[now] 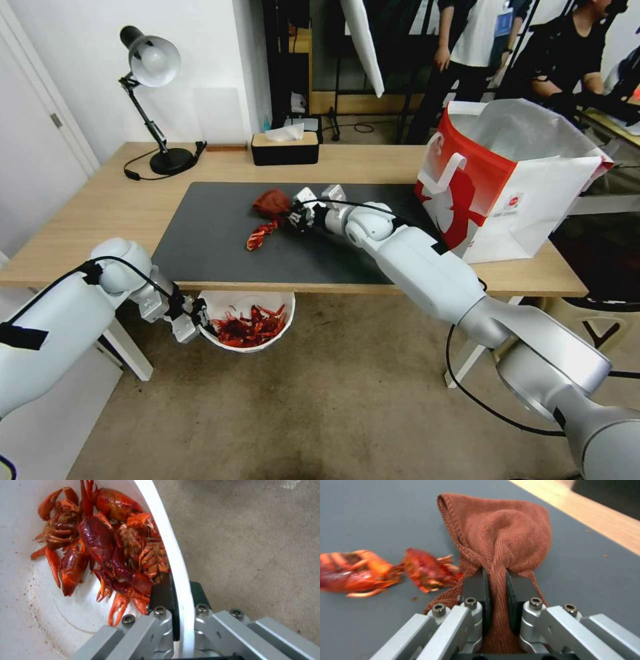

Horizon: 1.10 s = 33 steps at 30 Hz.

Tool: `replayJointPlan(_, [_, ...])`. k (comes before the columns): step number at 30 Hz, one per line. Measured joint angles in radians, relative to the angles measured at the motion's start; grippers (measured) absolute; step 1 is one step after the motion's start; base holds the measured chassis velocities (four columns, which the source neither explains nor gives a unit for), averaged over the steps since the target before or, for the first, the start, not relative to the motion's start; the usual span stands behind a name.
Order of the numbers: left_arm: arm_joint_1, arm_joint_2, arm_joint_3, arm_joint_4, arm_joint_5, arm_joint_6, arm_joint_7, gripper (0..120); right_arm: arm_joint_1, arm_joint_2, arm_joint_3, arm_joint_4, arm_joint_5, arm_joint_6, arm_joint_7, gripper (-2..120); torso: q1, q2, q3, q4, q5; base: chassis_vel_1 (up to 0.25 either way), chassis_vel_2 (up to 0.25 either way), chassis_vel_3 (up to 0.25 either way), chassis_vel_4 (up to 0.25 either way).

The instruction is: Sweep shrimp from table into container with towel, then put container into takeout bag.

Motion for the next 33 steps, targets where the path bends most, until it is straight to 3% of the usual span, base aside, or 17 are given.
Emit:
replayJointPlan(15, [-0.002, 0.004, -0.009, 0.004, -0.003, -0.004, -0.001, 0, -0.015, -0.037, -0.042, 0.061, 0.032, 0.026, -0.126, 8, 0.0, 0.0, 0.0, 0.0, 0.0002, 0.0, 0.0, 0.0, 0.0])
replayJointPlan(33, [-0.009, -0.004, -0.008, 0.009, -0.008, -0.008, -0.003, 0, -0.059, -0.103, -0.104, 0.206, 0.102, 0.022, -0.207, 8, 0.0, 0.0, 0.0, 0.0, 0.0003, 0.0, 0.0, 0.0, 0.0])
